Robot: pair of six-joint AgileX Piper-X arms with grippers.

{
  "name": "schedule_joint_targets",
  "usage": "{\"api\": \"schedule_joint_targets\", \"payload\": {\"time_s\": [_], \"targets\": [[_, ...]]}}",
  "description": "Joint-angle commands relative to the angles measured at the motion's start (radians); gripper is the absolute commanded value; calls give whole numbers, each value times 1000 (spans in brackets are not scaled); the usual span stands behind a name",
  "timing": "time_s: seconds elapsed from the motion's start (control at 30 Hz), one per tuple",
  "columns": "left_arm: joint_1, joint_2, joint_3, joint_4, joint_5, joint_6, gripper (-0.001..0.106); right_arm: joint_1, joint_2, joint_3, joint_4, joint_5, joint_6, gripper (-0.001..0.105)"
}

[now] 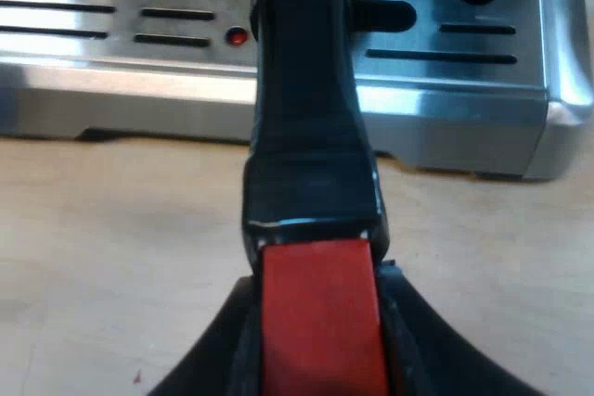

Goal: Grind coffee beans and then tamp

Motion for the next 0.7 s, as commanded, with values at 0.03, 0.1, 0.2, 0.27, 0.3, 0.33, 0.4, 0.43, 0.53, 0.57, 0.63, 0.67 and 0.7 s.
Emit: {"api": "schedule_joint_targets", "payload": {"time_s": [0.03,0.1,0.2,0.27,0.3,0.33,0.4,0.43,0.53,0.57,0.63,0.67,0.7], "targets": [[-4,0,-1,-11,12,1,70,24,-22,-9,13,70,-7,0],[-4,0,-1,-11,14,-1,70,53,-32,-9,40,90,5,0],[-4,0,-1,-11,29,-1,70,73,-42,-9,76,115,55,0],[-4,0,-1,-11,51,-1,70,87,-50,-9,102,124,80,0],[-4,0,-1,-11,56,-1,70,95,-53,-9,111,130,87,0],[-4,0,-1,-11,56,-1,70,117,-65,-9,137,139,87,0],[-4,0,-7,-3,56,-1,70,133,-76,-2,143,139,87,0],[-4,0,-16,19,56,-1,70,141,-85,6,143,139,87,0],[-4,-3,-46,76,56,-1,68,149,-117,43,123,127,92,0],[-4,-8,-49,86,56,-1,67,149,-133,60,113,120,92,0],[-4,-26,-65,118,56,-1,62,149,-155,84,93,120,92,0],[-4,-39,-68,126,56,-1,61,149,-173,100,79,118,90,0],[-4,-50,-69,133,56,-1,61,149,-188,115,65,113,88,0]]}}
